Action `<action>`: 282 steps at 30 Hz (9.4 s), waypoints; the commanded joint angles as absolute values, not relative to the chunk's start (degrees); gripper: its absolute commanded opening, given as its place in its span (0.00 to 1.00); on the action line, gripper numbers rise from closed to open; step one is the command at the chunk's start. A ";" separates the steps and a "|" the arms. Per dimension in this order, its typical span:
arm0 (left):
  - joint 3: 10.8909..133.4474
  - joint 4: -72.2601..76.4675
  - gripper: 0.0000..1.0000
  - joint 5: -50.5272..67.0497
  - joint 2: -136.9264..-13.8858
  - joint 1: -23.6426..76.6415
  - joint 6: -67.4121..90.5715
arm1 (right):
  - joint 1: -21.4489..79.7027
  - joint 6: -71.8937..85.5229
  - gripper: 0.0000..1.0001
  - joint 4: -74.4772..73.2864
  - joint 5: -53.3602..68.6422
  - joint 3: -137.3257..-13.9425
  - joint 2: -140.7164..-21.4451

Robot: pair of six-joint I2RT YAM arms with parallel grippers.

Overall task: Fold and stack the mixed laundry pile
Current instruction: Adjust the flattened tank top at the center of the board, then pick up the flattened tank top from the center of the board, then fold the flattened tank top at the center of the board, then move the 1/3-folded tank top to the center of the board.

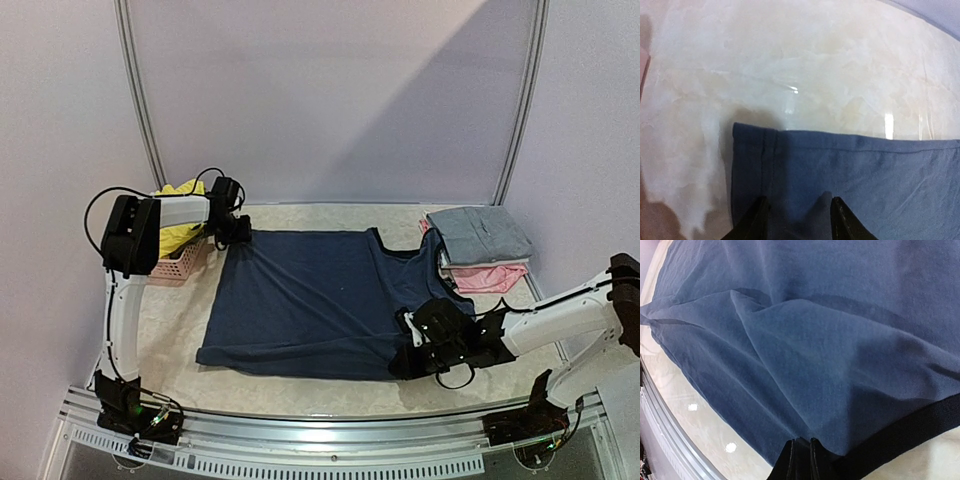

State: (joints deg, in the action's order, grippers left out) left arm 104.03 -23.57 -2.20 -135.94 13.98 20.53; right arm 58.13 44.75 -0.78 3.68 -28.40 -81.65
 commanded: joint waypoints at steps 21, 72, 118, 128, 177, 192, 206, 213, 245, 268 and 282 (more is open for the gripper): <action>66.87 -31.97 0.99 -18.78 -87.67 24.44 24.17 | 58.46 38.45 0.70 -12.29 0.32 -40.95 -78.11; 25.03 -37.66 0.50 -28.14 -63.07 61.73 59.93 | 58.48 49.06 0.54 -3.87 5.58 -18.94 -66.22; 17.37 -23.91 0.00 -21.45 -57.46 55.28 57.17 | 58.47 50.47 0.00 0.15 5.74 -19.56 -72.52; 22.13 -32.39 0.00 -20.99 -51.61 55.37 56.35 | 58.47 47.64 0.00 -11.77 3.32 -27.14 -68.95; 49.80 -29.30 0.00 -18.92 -86.43 31.11 32.43 | 40.22 28.24 0.00 -30.96 -8.63 -66.91 -99.86; 50.19 -28.03 0.44 -24.54 -89.93 27.69 35.15 | 38.56 26.07 0.08 -30.14 -6.05 -73.51 -109.35; 44.54 -30.03 0.56 -29.01 -75.18 41.94 34.00 | 38.46 24.98 0.50 -34.59 -5.46 -77.96 -103.27; 42.82 -18.55 0.45 -15.96 -82.35 42.57 31.20 | 45.30 24.53 0.48 -26.76 4.88 -70.98 -97.31; 57.15 -12.49 0.35 -11.67 -103.46 30.97 31.29 | 47.55 27.33 0.18 -13.98 6.24 -58.52 -108.81; 37.59 -19.35 0.69 -23.19 -75.81 36.30 36.91 | 44.81 25.68 0.36 -20.35 4.73 -63.10 -100.27; 22.47 -9.79 0.67 -16.77 -70.23 36.13 41.46 | 40.61 31.03 0.44 -18.27 2.45 -41.03 -81.03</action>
